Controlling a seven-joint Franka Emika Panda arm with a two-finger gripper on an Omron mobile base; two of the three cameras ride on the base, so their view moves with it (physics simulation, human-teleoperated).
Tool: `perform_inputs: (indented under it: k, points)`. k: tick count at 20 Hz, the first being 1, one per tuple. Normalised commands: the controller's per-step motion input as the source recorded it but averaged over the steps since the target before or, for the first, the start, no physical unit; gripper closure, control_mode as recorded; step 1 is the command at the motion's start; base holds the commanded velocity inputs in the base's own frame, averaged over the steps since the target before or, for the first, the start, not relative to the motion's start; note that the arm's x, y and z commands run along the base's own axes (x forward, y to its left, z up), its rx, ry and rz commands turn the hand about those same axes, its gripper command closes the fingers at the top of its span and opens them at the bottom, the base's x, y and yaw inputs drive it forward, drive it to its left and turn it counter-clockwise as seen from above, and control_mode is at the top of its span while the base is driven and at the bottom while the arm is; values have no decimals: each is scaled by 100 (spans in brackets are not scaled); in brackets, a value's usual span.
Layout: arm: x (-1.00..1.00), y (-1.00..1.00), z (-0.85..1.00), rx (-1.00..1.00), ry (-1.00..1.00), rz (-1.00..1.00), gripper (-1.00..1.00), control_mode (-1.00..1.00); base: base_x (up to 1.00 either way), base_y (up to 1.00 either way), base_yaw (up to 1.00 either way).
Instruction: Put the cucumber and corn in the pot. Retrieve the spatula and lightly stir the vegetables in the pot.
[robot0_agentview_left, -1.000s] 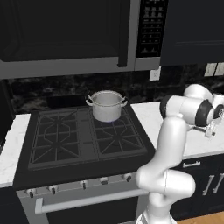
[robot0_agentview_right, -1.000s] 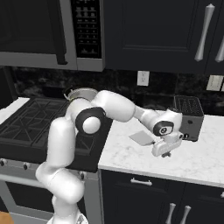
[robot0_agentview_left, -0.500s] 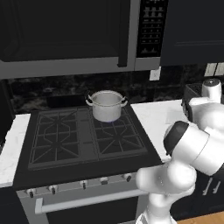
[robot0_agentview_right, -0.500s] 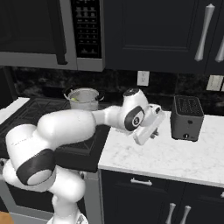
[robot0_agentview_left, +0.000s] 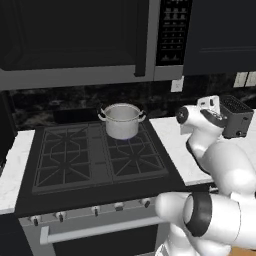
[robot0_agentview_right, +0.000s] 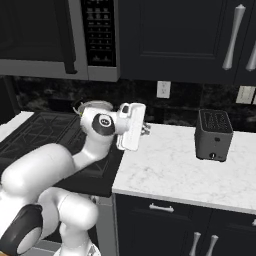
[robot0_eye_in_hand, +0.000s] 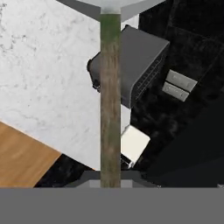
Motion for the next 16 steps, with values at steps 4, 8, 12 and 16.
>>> perform_inputs:
  k: [4, 8, 12, 16]
  points:
    - [21, 100, 54, -58, -8, 6, 100, -100, 0, 0, 0]
    - [34, 100, 79, -54, -1, 12, 100, -100, 0, 0, 0]
    - [48, 100, 73, -48, 0, 16, 100, -100, 0, 0, 0]
    - [29, 100, 36, -46, 0, 22, 100, -100, 0, 0, 0]
